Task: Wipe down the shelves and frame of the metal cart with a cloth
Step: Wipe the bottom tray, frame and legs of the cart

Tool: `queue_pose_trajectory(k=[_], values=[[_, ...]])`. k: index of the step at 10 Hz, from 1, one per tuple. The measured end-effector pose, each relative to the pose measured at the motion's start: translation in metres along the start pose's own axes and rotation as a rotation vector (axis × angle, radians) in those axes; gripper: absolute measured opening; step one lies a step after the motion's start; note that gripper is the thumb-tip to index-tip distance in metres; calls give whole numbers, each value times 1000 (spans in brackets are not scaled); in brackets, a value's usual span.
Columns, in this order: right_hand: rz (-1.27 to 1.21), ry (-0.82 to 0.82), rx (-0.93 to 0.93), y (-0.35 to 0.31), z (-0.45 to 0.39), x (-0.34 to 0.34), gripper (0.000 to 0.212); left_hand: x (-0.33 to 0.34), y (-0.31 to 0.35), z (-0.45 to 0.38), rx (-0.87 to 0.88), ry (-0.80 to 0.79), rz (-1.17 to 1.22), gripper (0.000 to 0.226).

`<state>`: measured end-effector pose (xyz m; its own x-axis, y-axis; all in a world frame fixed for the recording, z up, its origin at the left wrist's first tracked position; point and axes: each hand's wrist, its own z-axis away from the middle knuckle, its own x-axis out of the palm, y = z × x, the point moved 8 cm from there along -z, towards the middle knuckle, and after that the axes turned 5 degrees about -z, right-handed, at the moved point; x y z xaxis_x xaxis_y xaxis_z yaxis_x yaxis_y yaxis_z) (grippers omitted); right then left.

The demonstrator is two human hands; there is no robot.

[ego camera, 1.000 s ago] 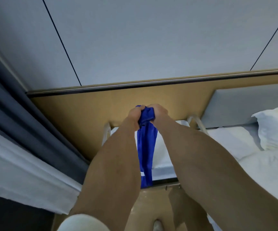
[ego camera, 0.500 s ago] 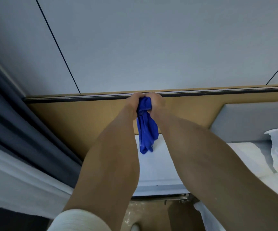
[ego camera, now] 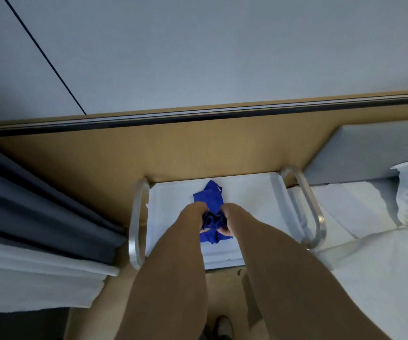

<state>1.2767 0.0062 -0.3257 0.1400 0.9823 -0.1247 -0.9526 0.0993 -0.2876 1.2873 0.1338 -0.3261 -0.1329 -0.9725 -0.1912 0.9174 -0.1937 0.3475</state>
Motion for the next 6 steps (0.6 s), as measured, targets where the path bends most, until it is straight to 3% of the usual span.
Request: queue_pose_trajectory(k=[1,2,3,4,6], values=[[-37,12,-60,-40,-9,7,27,-12,26,-11,7,-40,180,18],[-173,22,-101,-75,-5,14,17,-24,59,-31,79,-39,387,27],[-149,40,-207,-88,-28,24,16,-30,57,-78,89,42,320,43],[-35,168,-221,-60,-111,20,35,-43,30,-126,31,260,110,40],[86,304,7,33,-209,11,44,-9,-63,-204,-158,216,-115,36]])
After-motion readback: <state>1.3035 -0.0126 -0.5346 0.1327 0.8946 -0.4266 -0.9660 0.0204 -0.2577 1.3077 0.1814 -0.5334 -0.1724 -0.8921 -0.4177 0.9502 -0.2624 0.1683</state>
